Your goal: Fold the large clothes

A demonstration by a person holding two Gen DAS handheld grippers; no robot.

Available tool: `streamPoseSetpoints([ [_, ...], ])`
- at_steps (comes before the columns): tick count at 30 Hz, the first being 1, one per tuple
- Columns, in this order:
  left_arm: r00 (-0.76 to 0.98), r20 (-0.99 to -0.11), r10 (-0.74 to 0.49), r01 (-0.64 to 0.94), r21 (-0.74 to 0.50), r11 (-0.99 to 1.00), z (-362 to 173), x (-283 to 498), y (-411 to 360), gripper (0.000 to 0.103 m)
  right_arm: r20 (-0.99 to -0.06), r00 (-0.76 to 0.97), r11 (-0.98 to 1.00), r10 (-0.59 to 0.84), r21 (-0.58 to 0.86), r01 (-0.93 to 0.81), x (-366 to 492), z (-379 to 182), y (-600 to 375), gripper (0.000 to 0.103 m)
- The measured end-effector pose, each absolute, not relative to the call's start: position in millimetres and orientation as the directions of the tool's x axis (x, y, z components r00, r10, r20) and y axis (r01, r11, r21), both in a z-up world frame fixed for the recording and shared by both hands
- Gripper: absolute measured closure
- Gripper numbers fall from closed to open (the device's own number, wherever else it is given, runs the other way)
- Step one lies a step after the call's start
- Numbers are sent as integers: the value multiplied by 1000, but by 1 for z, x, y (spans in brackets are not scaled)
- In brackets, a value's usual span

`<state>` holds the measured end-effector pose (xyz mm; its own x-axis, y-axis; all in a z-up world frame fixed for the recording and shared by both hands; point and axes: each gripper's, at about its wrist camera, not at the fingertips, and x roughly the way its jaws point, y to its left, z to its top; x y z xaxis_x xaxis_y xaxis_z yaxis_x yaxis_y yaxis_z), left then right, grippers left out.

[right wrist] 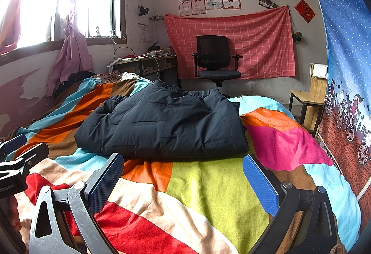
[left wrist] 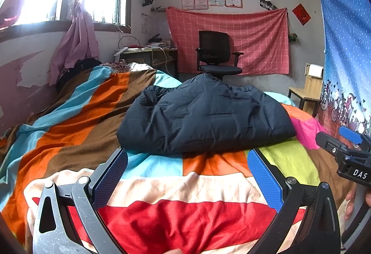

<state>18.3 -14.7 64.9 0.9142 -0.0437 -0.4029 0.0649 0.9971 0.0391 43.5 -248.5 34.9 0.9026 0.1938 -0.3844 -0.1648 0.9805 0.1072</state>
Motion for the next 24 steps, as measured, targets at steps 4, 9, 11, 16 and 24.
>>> streamPoseSetpoints([
  [4,914,-405,-32,58,50,997,64,19,-13,2,-383,903,980,194,107,-165,43,35,-249,0],
  [9,912,-410,-28,54,50,997,61,21,-13,2,-384,903,980,194,108,-165,44,35,-248,0],
  [11,912,-409,-30,54,49,997,61,21,-12,2,-384,903,980,194,108,-165,43,35,-248,0],
  [16,911,-412,-29,54,50,997,60,21,-12,2,-383,903,980,194,108,-164,44,35,-247,0],
  [24,907,-422,-20,44,47,998,56,23,-10,2,-384,903,981,193,107,-164,43,35,-247,0],
])
